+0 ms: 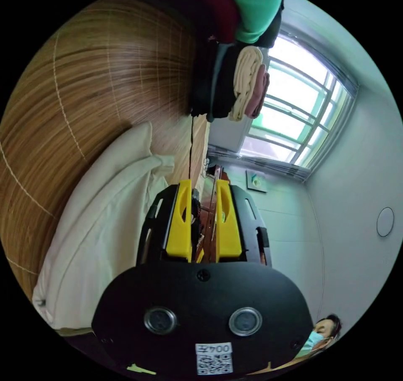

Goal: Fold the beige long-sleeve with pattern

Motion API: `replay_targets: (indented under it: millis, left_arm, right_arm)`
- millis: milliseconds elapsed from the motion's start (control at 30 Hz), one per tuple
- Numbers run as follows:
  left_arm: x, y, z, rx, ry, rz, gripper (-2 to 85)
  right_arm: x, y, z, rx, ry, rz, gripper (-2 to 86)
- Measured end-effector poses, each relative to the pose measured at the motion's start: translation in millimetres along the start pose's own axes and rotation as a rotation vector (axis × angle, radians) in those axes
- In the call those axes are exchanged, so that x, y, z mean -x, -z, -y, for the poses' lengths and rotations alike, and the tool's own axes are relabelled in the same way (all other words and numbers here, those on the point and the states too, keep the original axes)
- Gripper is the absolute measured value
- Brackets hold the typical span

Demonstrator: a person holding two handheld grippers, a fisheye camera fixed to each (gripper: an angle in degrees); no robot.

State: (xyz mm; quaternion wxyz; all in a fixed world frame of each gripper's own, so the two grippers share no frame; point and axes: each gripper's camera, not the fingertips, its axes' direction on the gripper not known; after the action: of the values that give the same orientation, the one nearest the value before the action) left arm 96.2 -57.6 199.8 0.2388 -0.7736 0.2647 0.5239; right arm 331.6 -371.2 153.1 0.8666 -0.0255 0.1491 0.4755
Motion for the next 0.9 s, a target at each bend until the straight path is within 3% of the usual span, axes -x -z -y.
replay_targets:
  millis: [67, 133, 200, 267, 367, 467, 567, 733, 900]
  left_arm:
    - [4, 26, -1, -0.028, -0.152, -0.065, 6.8]
    - [-18, 60, -21, -0.027, -0.368, -0.055, 5.1]
    - [-51, 98, -72, 0.001, -0.657, 0.125, 4.1]
    - [-51, 133, -187, -0.008, -1.047, 0.496, 3.3]
    - [55, 135, -321, -0.026, -1.354, 0.849, 3.2]
    - [192, 109, -354, 0.101, -1.339, 0.911, 3.8]
    - [301, 69, -348, 0.071, -1.337, 1.08, 4.1]
    - [417, 19, -274, 0.061, -1.253, 1.208, 7.1]
    - [501, -7, -204, 0.116, -1.204, 1.242, 10.0]
  right_arm:
    - [30, 6, -26, 0.039, 0.162, -0.017, 8.9]
    - [79, 9, -76, 0.115, 0.428, -0.206, 8.1]
    - [125, 6, -177, 0.18, 0.796, -0.609, 7.7]
    - [125, 7, -257, 0.161, 1.014, -0.862, 6.9]
    - [85, 8, -346, 0.204, 1.125, -1.041, 5.0]
    - [39, -11, -388, 0.255, 1.107, -1.164, 3.2]
    - [11, -46, -405, 0.215, 1.172, -1.266, 2.6]
    - [-24, -105, -393, 0.291, 1.099, -1.302, 3.8]
    - [-81, -155, -371, 0.575, 0.948, -1.47, 4.8]
